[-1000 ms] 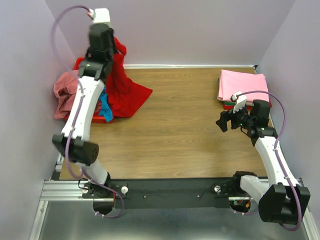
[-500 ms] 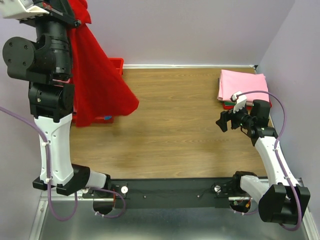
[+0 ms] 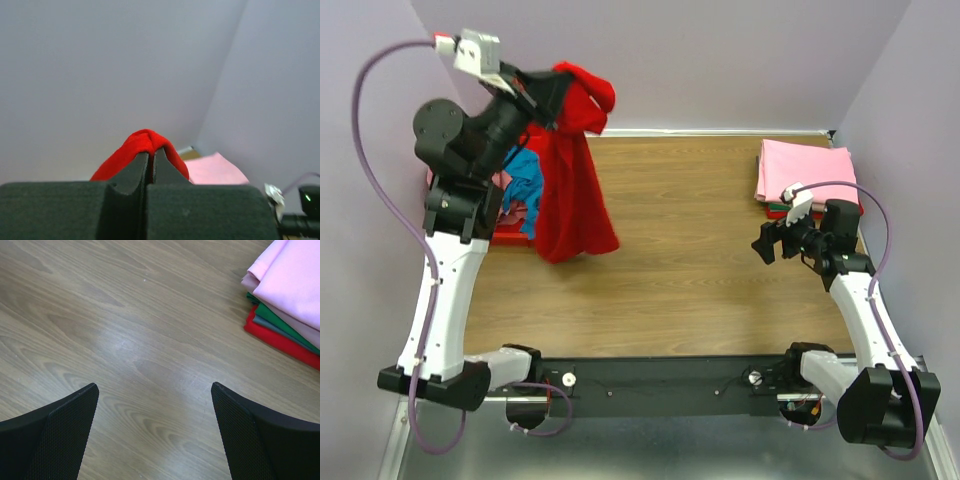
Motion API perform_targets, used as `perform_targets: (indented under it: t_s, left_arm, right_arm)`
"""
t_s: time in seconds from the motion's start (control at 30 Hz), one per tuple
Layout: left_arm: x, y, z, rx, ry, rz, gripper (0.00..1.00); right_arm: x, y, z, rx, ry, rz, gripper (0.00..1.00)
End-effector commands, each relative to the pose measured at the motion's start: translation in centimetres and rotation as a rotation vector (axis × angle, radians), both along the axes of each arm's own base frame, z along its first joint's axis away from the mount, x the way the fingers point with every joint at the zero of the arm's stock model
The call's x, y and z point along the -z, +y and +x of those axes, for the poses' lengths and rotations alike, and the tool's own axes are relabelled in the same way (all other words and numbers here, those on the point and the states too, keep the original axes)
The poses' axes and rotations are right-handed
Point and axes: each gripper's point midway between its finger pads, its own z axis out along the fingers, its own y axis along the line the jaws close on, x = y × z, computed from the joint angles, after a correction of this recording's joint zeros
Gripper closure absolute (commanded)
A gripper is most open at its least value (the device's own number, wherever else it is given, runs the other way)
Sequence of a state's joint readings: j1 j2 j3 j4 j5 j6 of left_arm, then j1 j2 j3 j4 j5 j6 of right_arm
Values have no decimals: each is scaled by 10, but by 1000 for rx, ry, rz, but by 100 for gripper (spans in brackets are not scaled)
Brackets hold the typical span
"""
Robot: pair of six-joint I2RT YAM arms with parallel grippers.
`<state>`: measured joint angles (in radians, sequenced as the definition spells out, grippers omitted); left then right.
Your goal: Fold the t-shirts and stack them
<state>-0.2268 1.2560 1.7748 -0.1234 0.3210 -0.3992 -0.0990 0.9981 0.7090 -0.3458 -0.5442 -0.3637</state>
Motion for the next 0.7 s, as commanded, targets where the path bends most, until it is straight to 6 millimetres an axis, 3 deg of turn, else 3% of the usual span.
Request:
perform_targets:
  t_s: [0.0, 0.03, 0.07, 0.13, 0.23, 0.37, 0.43, 0.47, 0.5, 0.53, 0.6, 0.63, 0.67]
  left_arm:
    - [8, -28, -58, 237, -72, 38, 100]
    - [13, -33, -67, 282, -84, 52, 100]
    - [34, -40, -63, 311, -39, 64, 100]
    - [56, -47, -64, 350, -6, 87, 100]
    - [68, -56, -69, 388, 4, 100, 100]
    - [99, -77, -67, 460, 71, 109, 100]
    - [126, -97, -69, 520, 127, 124, 100]
    - [152, -106, -65, 542, 171, 153, 100]
    - [172, -120, -68, 588, 213, 176, 92]
    - [183, -121, -68, 597, 211, 204, 81]
    - [243, -139, -66, 612, 322, 367, 59]
    - [265, -140, -62, 583, 387, 422, 42]
    - [295, -134, -55, 474, 488, 490, 37]
  right_arm:
    - [8, -2, -2, -4, 21, -14, 0]
    - [9, -2, -1, -3, 24, -17, 0]
    - [10, -2, -1, -2, 26, -18, 0]
    - [13, -4, -1, 4, 34, -23, 0]
    - [15, -6, 0, 8, 40, -31, 0]
    - [19, -7, 0, 12, 47, -43, 0]
    - [21, -8, -1, 9, 52, -46, 0]
    - [21, -8, -1, 8, 53, -47, 0]
    - [21, -8, 0, 4, 49, -47, 0]
    - [21, -7, -1, 0, 49, -44, 0]
    - [21, -5, -1, -10, 50, -39, 0]
    - [20, -2, -2, -25, 48, -29, 0]
    - [19, 0, -3, -34, 43, -24, 0]
